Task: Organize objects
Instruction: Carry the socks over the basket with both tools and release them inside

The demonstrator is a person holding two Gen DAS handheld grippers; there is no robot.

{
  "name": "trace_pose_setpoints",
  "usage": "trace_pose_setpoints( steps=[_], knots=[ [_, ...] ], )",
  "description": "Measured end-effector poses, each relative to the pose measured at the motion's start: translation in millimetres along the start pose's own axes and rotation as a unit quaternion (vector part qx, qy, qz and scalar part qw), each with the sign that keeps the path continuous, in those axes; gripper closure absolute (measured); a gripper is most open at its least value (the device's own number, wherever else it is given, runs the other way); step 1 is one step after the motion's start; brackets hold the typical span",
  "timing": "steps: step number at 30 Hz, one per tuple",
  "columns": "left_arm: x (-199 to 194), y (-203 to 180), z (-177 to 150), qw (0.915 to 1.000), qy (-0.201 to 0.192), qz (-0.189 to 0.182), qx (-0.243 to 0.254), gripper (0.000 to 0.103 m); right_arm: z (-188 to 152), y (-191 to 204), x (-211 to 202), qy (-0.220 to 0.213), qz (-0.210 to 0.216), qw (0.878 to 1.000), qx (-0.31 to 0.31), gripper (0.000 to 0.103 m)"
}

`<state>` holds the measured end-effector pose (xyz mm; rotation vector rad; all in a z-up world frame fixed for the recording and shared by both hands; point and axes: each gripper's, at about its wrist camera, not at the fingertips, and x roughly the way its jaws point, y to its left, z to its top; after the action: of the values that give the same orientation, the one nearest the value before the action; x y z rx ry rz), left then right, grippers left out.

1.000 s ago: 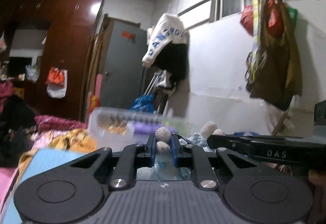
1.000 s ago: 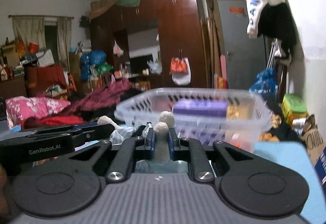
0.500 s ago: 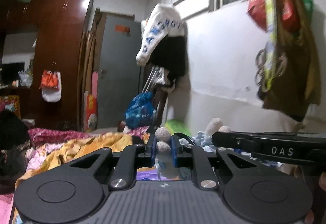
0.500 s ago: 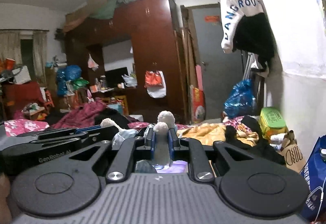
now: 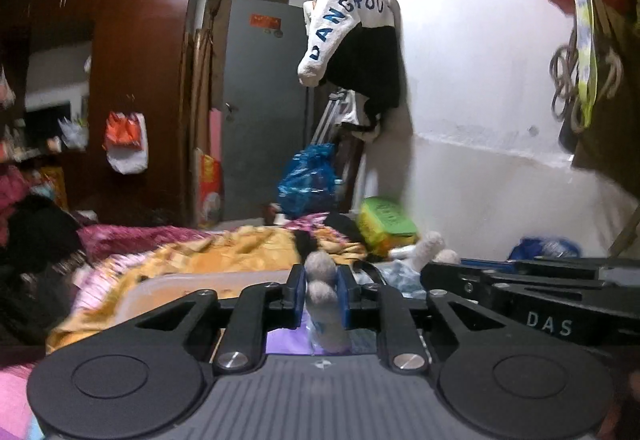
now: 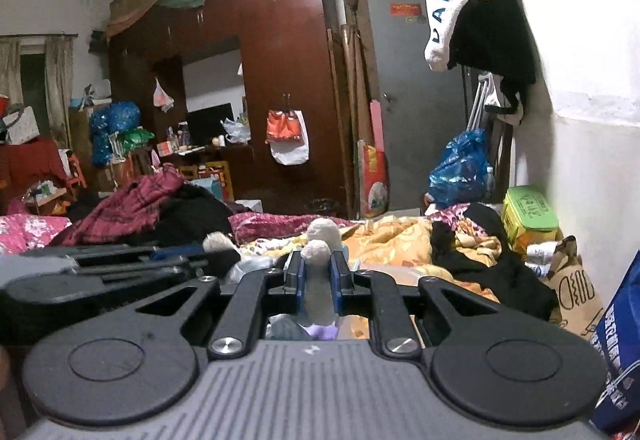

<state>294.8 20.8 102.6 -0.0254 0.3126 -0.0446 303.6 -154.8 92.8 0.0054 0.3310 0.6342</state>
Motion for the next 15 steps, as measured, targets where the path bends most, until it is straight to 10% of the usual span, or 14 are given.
trace_pose_setpoints(
  steps=[3,8,15],
  knots=[
    [-13,0,-6,0.9996,-0.017,0.011,0.019,0.034,-7,-6,-5,0.013,0.010,1.000,0.015,0.053],
    [-44,15,-12,0.9994,-0.034,-0.004,0.000,0.021,-17,-25,-34,0.000,0.010,0.999,0.041,0.000],
    [-95,19,-67,0.9982,-0.035,-0.044,0.019,0.017,-56,-44,-79,0.008,0.010,0.997,0.074,0.000]
  ],
)
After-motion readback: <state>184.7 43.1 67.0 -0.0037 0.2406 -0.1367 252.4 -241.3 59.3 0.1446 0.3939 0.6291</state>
